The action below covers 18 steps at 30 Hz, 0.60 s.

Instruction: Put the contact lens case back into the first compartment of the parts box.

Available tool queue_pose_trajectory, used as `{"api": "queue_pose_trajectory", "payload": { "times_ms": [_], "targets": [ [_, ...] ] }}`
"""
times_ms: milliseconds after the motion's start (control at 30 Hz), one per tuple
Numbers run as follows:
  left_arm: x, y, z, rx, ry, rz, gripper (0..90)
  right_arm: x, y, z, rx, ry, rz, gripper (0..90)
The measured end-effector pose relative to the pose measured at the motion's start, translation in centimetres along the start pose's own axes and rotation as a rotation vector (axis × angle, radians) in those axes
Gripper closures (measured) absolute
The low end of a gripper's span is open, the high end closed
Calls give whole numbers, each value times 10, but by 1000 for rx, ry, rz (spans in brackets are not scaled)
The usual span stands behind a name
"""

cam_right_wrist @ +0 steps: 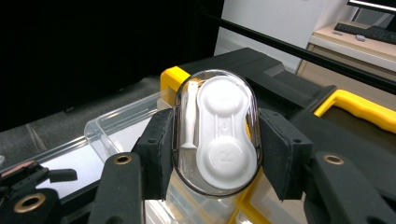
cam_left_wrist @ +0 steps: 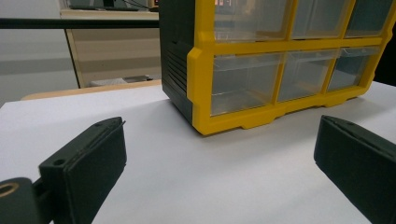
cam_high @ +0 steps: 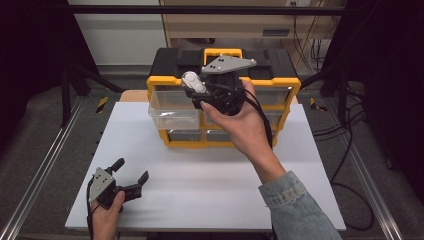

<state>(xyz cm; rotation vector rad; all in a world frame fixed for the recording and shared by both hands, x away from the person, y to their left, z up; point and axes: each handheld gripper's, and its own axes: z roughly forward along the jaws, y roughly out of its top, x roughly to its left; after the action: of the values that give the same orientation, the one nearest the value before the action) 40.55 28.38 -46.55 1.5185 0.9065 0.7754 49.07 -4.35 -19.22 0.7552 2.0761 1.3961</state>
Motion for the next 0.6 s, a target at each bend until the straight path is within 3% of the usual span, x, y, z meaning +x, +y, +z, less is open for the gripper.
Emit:
{"api": "queue_pose_trajectory", "payload": {
  "times_ms": [433,600],
  "targets": [
    [0,-1,0,1,2,-5,19,14,6,15,3,38,-7,490],
    [1,-1,0,0,3,-5,20,17,6,19,13,40,-34,490]
  ]
}}
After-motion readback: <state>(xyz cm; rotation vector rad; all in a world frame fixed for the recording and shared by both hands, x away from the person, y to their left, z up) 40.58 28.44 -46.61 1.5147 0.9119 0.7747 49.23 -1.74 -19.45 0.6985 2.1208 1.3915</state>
